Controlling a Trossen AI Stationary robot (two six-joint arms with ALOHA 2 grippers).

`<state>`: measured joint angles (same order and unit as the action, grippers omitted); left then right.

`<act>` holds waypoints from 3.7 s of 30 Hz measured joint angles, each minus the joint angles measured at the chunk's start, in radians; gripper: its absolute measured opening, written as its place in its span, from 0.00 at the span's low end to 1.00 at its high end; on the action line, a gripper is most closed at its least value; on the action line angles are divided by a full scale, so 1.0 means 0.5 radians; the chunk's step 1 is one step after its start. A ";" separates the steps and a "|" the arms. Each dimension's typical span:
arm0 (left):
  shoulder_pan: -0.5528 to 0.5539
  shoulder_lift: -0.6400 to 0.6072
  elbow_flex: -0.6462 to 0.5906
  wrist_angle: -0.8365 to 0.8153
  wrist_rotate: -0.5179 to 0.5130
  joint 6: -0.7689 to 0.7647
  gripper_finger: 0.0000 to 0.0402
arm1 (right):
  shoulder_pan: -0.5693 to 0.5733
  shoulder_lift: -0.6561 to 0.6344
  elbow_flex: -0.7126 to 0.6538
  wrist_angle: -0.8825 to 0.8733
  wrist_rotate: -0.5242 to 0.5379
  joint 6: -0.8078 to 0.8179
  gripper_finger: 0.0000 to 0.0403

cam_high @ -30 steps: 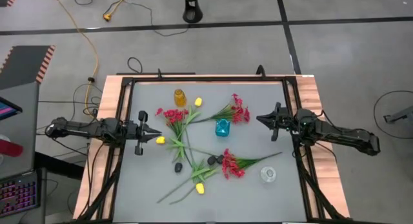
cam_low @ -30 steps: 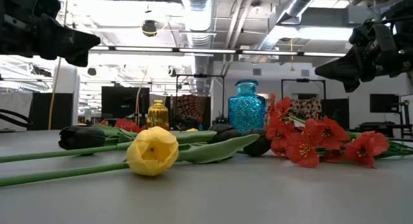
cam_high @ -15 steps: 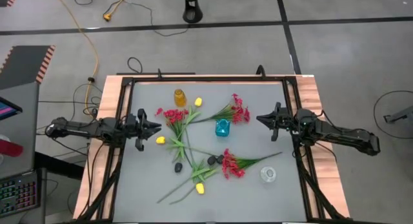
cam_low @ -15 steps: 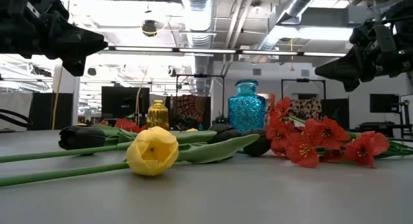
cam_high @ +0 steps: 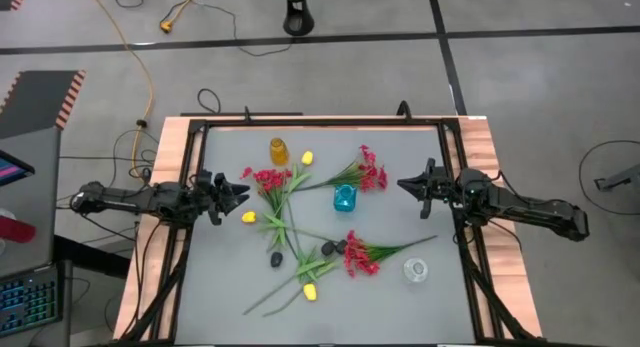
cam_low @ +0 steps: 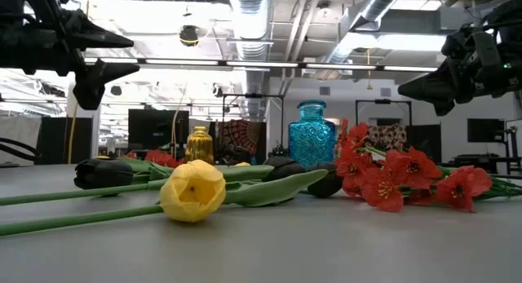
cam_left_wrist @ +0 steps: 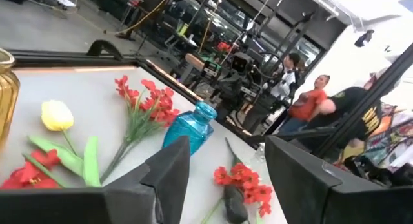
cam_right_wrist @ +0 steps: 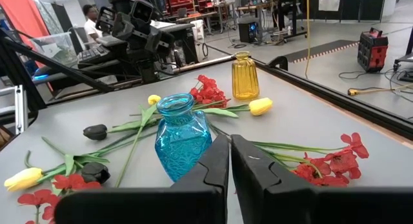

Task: Sort flowers into vase by color
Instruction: Put the middle yellow flower into the yellow vase

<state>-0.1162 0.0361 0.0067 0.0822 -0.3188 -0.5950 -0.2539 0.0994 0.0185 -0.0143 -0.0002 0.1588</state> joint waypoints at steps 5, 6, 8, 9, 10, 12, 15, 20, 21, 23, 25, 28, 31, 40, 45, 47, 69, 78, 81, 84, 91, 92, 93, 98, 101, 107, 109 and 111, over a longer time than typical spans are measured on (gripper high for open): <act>0.000 0.111 0.004 0.138 -0.002 0.115 0.47 | 0.000 0.000 0.000 0.001 -0.001 -0.003 0.12; 0.000 0.148 0.010 0.143 -0.003 0.147 0.47 | 0.000 0.001 0.000 0.001 0.000 -0.003 0.12; 0.000 0.256 0.043 0.122 -0.003 0.228 0.47 | 0.000 0.000 0.000 0.000 0.000 -0.003 0.12; 0.000 0.314 0.068 0.127 -0.001 0.272 0.47 | 0.000 0.001 0.000 0.001 0.000 -0.003 0.12; 0.000 0.371 0.091 0.136 -0.002 0.309 0.47 | 0.000 0.001 0.000 0.001 0.000 -0.003 0.12; 0.000 0.503 0.140 0.144 0.010 0.383 0.47 | -0.001 0.000 0.000 0.001 0.000 -0.002 0.12; -0.001 0.716 0.208 0.121 0.064 0.468 0.47 | 0.000 0.000 0.000 0.001 0.000 -0.002 0.12; -0.001 1.070 0.377 0.062 0.101 0.595 0.47 | 0.000 0.001 -0.002 0.024 0.000 -0.001 0.12; -0.001 1.139 0.423 0.014 0.104 0.616 0.47 | 0.000 0.001 -0.002 0.038 -0.001 -0.001 0.12; -0.001 1.269 0.520 -0.123 0.133 0.668 0.47 | 0.000 0.000 -0.005 0.070 -0.002 0.002 0.12; -0.001 1.386 0.629 -0.261 0.198 0.742 0.47 | -0.001 0.001 -0.008 0.129 -0.003 0.047 0.12; -0.001 1.540 0.773 -0.515 0.264 0.841 0.47 | 0.000 0.000 -0.006 0.214 -0.002 0.140 0.13; -0.001 1.678 0.878 -0.677 0.278 0.882 0.47 | -0.001 0.000 -0.006 0.231 -0.003 0.161 0.17; -0.001 2.016 0.930 -0.730 0.403 0.887 0.47 | 0.000 0.000 -0.003 0.239 -0.002 0.160 0.35; 0.000 2.147 0.930 -0.729 0.385 0.966 0.47 | -0.001 0.000 -0.002 0.240 -0.002 0.160 0.42; 0.007 2.191 0.930 -0.729 0.372 0.999 0.47 | -0.001 0.000 -0.002 0.240 -0.002 0.160 0.43; 0.127 2.529 0.943 -0.739 0.411 0.995 0.27 | 0.000 0.000 0.020 0.381 -0.002 0.202 0.44; 0.127 2.505 1.116 -1.015 0.382 1.048 0.08 | 0.012 0.116 0.222 0.345 -0.002 0.190 0.41; 0.127 2.505 1.180 -1.101 0.337 1.051 0.04 | 0.035 0.223 0.302 0.341 -0.002 0.189 0.40; 0.127 2.505 1.250 -1.156 0.295 1.094 0.01 | 0.065 0.363 0.389 0.345 -0.001 0.180 0.39; 0.127 2.505 1.279 -1.184 0.299 1.106 0.01 | 0.103 0.677 0.565 0.345 -0.001 0.049 0.39; 0.127 2.505 1.279 -1.180 0.300 1.102 0.01 | 0.103 0.722 0.589 0.345 -0.001 0.049 0.39; 0.127 2.505 1.279 -1.177 0.299 1.099 0.00 | 0.102 0.771 0.614 0.348 -0.001 0.049 0.39; 0.127 2.505 1.279 -1.157 0.295 1.148 0.00 | 0.103 1.044 0.754 0.342 -0.001 0.037 0.39; 0.127 2.505 1.279 -1.150 0.271 1.152 0.00 | 0.103 1.227 0.870 0.343 -0.001 0.031 0.39; 0.127 2.505 1.328 -1.219 0.258 1.225 0.00 | 0.103 1.546 1.134 0.332 -0.002 -0.127 0.39; 0.127 2.505 1.393 -1.286 0.257 1.235 0.00 | 0.103 1.634 1.229 0.288 -0.003 -0.169 0.39; 0.127 2.505 1.471 -1.374 0.256 1.235 0.00 | 0.103 1.716 1.328 0.240 -0.003 -0.177 0.39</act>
<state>-0.0525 1.2884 0.7421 -0.6047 -0.1908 0.0227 -0.2024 0.9572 0.6826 0.1057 -0.0017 0.0703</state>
